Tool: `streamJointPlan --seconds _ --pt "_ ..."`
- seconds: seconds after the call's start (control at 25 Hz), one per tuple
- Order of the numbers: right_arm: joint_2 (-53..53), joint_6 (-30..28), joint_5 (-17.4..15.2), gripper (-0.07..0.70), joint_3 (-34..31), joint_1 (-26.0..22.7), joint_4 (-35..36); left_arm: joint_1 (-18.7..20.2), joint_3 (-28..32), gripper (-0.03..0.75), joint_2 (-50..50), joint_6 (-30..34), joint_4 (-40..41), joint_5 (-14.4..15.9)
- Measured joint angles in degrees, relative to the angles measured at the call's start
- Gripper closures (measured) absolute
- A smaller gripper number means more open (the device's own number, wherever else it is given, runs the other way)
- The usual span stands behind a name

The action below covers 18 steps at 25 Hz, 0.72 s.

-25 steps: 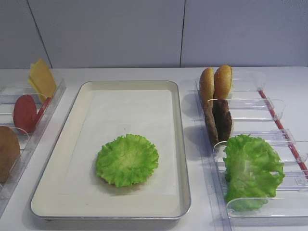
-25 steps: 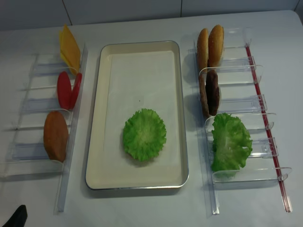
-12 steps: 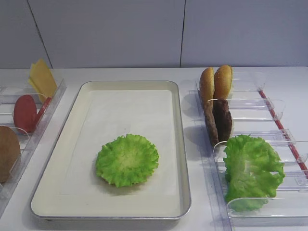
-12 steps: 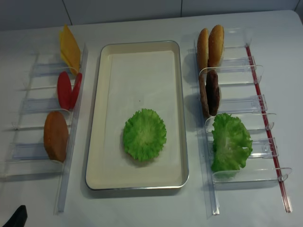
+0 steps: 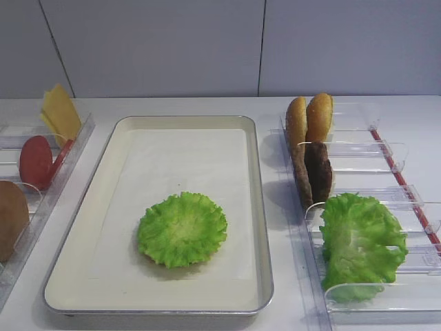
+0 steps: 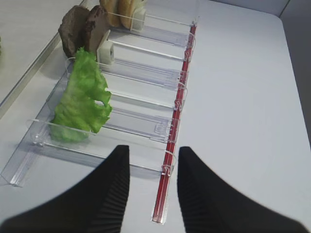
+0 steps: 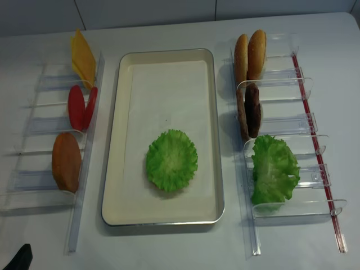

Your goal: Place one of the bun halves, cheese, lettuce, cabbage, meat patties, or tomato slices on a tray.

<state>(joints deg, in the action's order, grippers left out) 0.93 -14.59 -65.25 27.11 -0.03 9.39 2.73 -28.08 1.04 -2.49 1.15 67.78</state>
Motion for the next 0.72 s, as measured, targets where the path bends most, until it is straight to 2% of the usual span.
streamJointPlan --seconds 0.72 --pt "0.0 0.1 0.0 0.356 0.0 0.0 0.0 0.0 0.0 0.17 0.0 0.0 0.0 0.0"
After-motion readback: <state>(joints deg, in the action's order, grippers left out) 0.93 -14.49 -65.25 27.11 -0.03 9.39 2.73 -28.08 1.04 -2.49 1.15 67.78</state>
